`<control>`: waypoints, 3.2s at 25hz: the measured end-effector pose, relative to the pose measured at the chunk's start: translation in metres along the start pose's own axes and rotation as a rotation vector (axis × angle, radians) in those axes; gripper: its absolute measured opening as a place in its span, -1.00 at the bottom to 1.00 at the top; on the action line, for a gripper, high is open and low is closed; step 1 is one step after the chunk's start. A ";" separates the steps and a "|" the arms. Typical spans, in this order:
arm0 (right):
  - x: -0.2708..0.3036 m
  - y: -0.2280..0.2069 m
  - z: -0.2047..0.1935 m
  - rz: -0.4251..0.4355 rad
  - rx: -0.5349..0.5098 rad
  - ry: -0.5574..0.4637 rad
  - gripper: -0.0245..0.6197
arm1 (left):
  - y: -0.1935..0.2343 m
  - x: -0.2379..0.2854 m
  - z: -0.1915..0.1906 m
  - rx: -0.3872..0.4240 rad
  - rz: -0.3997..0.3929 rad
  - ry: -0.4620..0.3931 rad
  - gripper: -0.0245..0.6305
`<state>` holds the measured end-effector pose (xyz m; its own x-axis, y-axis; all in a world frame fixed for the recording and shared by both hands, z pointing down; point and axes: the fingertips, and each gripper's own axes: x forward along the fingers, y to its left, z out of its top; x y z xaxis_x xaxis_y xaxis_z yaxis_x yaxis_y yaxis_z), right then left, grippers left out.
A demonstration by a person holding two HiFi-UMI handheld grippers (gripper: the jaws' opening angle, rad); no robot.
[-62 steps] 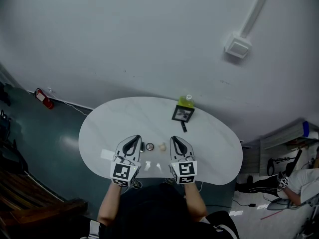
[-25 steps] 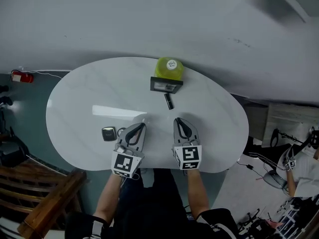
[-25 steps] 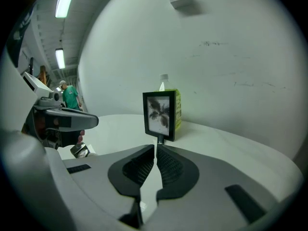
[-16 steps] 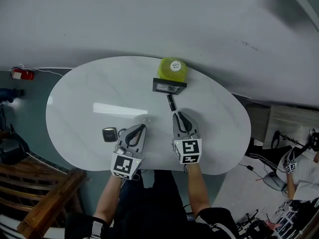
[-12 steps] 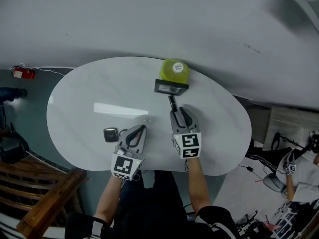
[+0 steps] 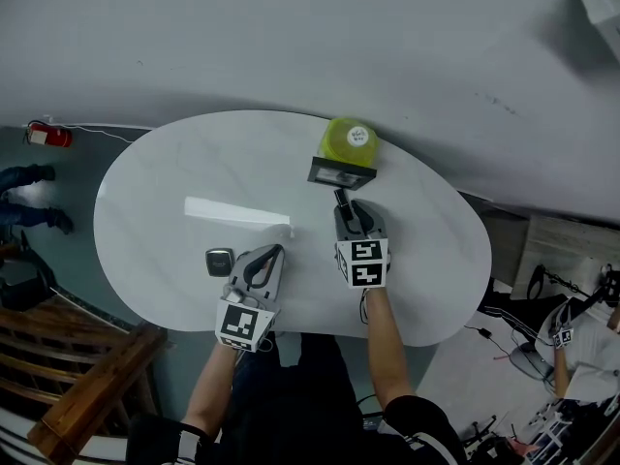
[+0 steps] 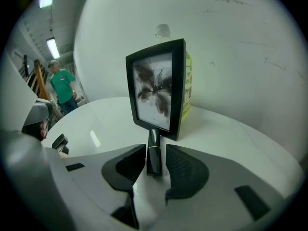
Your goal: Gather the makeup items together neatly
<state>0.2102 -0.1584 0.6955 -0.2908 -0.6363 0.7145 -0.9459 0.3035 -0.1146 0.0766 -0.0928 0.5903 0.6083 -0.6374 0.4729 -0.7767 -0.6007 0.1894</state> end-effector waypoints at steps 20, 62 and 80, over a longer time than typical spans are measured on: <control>-0.018 0.011 0.015 -0.030 -0.013 -0.045 -0.59 | 0.013 -0.024 0.001 -0.001 0.035 -0.019 -0.86; -0.067 0.111 -0.093 -0.059 0.071 0.020 -0.59 | 0.008 -0.090 -0.050 0.034 -0.014 0.026 -0.86; -0.091 0.126 -0.059 -0.012 0.068 -0.080 -0.27 | 0.004 -0.109 -0.037 0.054 -0.004 -0.006 -0.86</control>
<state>0.1258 -0.0201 0.6566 -0.2872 -0.6953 0.6588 -0.9562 0.2481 -0.1551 0.0012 -0.0074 0.5710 0.6122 -0.6377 0.4675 -0.7646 -0.6281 0.1446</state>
